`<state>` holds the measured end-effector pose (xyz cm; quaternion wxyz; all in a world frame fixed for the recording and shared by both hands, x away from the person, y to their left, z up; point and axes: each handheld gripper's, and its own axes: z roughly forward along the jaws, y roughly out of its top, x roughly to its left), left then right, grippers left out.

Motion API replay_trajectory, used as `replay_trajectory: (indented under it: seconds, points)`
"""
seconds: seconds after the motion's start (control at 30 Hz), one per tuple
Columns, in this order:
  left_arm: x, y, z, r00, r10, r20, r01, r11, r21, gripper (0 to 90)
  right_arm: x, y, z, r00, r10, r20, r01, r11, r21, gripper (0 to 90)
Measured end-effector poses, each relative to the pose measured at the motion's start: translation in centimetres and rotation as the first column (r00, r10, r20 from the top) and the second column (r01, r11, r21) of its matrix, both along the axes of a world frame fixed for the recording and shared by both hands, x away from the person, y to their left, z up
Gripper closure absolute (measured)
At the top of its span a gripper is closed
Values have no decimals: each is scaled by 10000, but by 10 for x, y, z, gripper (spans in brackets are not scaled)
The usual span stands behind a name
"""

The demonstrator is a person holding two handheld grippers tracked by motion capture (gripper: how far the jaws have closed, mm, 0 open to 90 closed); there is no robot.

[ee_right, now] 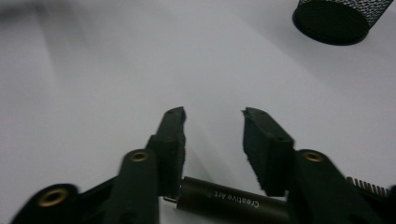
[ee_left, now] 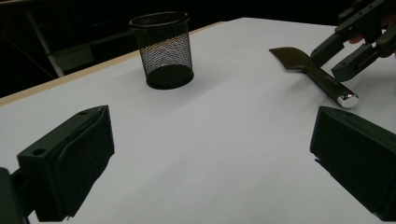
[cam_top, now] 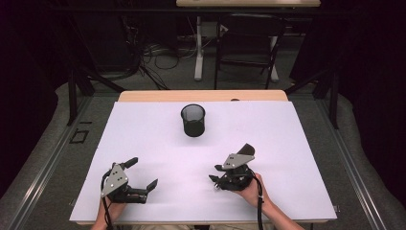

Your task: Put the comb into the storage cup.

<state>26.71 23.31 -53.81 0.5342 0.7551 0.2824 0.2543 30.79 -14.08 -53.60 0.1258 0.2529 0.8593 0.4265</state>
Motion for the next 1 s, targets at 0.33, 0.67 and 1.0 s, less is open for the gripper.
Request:
replay_trajectory:
  seconds: [0.33,0.67,1.0]
  points:
    - [0,0,0,10000,10,-6,-10,10000,29,0,-5,5,-3,9998,191,37,-188,9975,-686,900]
    - [0,0,0,10000,28,-7,-28,10000,51,0,-7,13,-9,9993,361,-76,-368,9910,-1287,900]
    - [0,1,0,9999,100,-9,-100,9999,13,0,-8,14,-10,9982,459,-393,-519,9847,-1665,900]
